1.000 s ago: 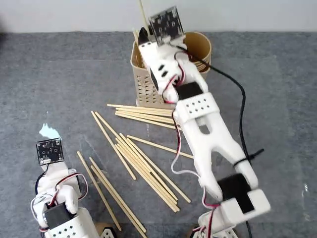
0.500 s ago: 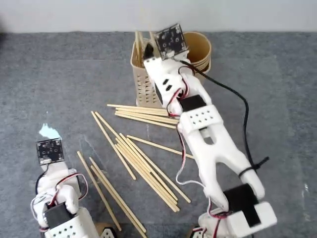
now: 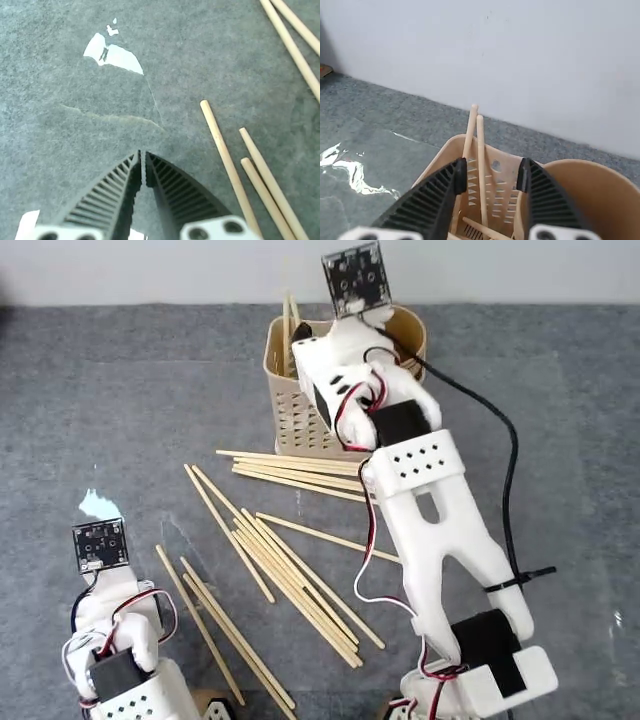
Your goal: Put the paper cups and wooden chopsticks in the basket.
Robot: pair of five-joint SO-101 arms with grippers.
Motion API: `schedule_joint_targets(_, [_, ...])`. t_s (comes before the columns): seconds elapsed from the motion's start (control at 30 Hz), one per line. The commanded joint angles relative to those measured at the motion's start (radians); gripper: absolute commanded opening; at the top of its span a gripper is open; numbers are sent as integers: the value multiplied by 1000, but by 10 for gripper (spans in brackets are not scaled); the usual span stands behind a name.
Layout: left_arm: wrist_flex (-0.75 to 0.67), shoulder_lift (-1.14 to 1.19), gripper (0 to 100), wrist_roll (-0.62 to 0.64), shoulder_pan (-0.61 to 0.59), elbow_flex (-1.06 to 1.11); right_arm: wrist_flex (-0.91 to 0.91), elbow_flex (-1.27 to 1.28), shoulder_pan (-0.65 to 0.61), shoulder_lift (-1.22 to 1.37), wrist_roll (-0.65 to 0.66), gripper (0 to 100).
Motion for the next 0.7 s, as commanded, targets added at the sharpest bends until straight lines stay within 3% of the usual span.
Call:
schedule_joint_targets(0.0, [3, -17, 14, -5, 5, -8, 154, -184, -19, -25, -11, 180])
schedule_joint_targets(0.3, [3, -17, 14, -5, 5, -8, 611, -528, -160, -24, -11, 180])
schedule_joint_targets(0.67, [3, -17, 14, -5, 5, -8, 1026, -537, -237, -10, -8, 180])
